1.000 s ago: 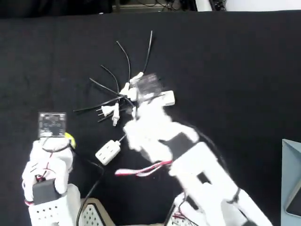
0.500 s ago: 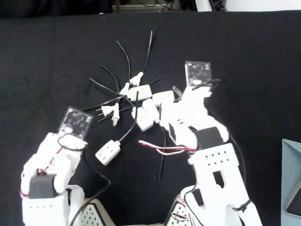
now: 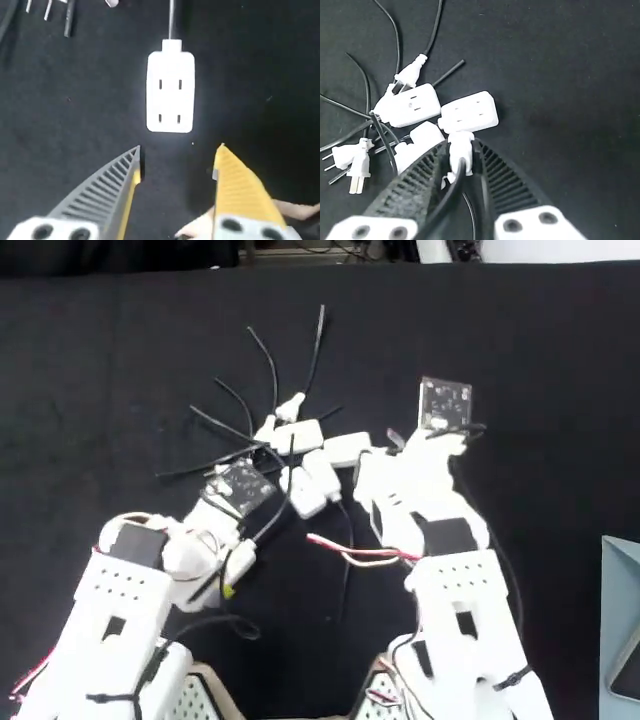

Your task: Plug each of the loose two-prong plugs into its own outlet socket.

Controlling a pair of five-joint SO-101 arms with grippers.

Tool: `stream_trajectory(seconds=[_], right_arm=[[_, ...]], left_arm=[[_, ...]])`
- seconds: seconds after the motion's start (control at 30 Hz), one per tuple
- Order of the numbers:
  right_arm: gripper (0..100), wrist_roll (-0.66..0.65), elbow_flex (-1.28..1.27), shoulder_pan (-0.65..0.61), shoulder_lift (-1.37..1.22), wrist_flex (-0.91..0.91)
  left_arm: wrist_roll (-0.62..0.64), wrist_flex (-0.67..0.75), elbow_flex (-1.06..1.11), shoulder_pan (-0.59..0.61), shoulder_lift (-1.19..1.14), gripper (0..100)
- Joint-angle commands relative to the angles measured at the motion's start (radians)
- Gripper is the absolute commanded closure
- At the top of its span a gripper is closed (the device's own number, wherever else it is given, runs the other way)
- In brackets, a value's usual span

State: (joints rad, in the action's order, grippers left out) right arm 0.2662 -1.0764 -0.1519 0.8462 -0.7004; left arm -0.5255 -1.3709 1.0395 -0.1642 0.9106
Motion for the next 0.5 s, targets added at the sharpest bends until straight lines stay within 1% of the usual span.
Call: stream_trajectory(seconds=[0.0, 0.13, 0.3, 0.37, 0.47], right_arm=[[98.6, 0.012, 0.007, 0.008, 0.024, 0.018], [98.6, 0.012, 0.005, 0.008, 0.024, 0.018], [98.6, 0.012, 0.004, 0.006, 0.024, 0.015], [98.6, 0.012, 0.004, 0.006, 0.024, 0.015], [98.6, 0.012, 0.004, 0.006, 0.024, 0.015]], left_arm=[[0.025, 0.120, 0.001, -0.013, -0.064, 75], [0.064, 0.255, 0.035, -0.015, -0.181, 76], [0.066, 0.331, 0.025, -0.018, -0.333, 76], [0.066, 0.362, 0.024, -0.018, -0.379, 79], [0.066, 0.410, 0.021, -0.024, -0.437, 88]])
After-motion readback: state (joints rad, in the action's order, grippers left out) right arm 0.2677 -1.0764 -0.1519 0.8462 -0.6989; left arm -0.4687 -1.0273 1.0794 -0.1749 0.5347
